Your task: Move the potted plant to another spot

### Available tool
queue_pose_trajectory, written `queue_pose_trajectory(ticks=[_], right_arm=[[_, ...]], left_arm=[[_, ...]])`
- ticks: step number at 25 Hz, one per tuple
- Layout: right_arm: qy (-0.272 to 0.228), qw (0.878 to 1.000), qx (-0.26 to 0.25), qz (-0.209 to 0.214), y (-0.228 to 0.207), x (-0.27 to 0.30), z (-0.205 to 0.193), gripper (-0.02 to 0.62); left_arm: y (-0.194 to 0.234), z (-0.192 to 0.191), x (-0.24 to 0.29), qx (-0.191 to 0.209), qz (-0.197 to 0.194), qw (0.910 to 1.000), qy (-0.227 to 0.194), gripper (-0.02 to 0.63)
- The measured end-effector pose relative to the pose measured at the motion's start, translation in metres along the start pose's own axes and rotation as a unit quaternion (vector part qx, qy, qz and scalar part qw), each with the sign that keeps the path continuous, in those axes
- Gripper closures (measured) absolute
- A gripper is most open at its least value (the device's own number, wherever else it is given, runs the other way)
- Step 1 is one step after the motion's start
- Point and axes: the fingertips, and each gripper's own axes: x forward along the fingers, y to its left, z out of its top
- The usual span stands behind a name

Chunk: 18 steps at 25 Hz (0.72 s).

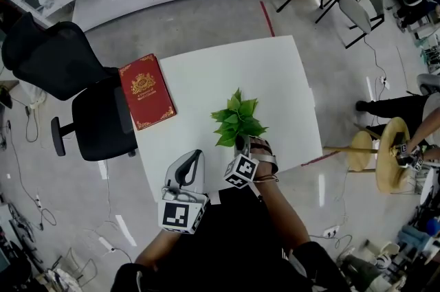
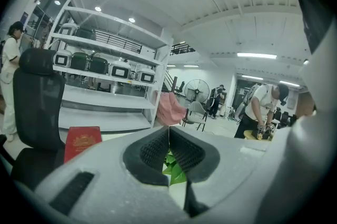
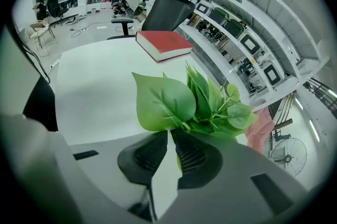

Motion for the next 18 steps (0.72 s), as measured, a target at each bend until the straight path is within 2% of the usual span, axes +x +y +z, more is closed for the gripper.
queue_pose_trajectory(ticks=[9,18], right_arm=[[0.007,0.999,-0.043,0.004,-0.001,0.008,0.001,0.580],[0.006,0.997,-0.075,0.031,0.005,0.008,0.005,0.578]], left_arm=[[0.001,0.001,0.000,-0.002,0.007,1.0000,-0.002,0.589],[0.012,0.000,-0.016,-0.009,0.020,0.9997,-0.008,0.589]])
